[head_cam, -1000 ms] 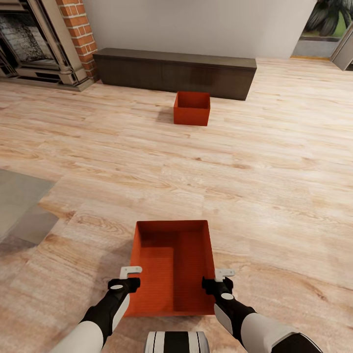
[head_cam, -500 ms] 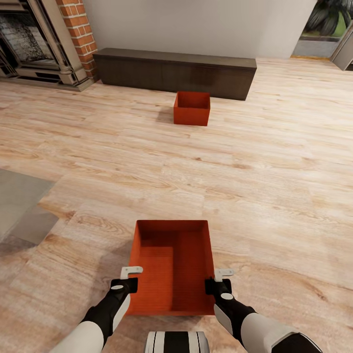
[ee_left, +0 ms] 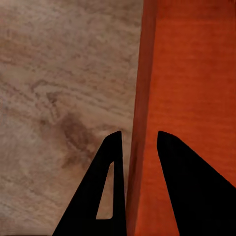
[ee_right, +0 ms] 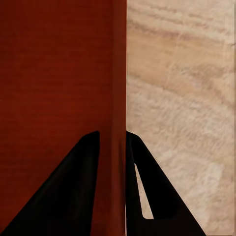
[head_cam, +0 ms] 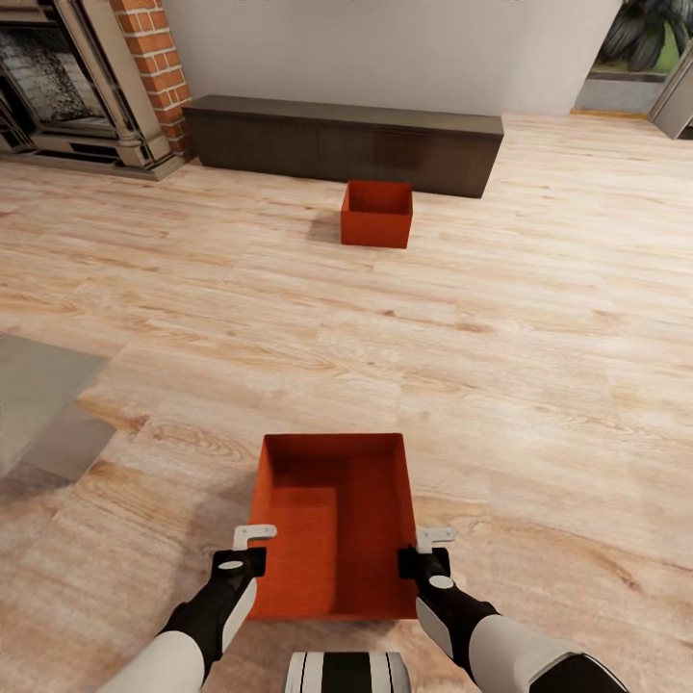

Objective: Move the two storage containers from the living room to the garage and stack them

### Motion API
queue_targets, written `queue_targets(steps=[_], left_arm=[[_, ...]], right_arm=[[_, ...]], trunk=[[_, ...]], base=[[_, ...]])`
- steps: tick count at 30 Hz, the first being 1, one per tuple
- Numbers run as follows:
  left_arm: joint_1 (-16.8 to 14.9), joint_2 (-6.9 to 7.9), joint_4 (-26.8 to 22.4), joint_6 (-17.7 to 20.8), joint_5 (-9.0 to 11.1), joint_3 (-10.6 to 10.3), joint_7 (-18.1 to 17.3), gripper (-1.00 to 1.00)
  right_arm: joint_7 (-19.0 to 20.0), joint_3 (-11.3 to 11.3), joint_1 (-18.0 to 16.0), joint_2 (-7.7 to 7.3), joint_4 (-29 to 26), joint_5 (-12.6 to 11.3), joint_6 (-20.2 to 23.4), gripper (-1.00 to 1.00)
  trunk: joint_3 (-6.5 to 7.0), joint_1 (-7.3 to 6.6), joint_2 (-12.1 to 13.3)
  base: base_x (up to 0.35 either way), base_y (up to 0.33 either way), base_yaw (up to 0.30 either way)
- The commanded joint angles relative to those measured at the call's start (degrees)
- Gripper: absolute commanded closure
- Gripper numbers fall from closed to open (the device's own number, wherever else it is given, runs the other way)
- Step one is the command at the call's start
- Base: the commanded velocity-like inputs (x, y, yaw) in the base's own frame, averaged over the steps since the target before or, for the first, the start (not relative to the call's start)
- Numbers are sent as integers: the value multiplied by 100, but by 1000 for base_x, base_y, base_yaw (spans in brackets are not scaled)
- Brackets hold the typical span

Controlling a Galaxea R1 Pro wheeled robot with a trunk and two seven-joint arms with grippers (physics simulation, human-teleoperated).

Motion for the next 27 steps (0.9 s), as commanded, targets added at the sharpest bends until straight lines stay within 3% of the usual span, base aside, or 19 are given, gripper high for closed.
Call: queue_targets(steps=[1, 27], left_arm=[[0, 2, -14, 56, -135, 61, 22, 100], [0, 33, 35, 72, -89, 98, -237, 100]], right_arm=[[-44, -58, -5, -77, 11, -84, -41, 100], [-38, -62, -9, -83, 13, -85, -35, 100]], trunk=[[15, -23, 40], [482, -594, 1083]], base=[[0, 0, 0], [0, 0, 0]])
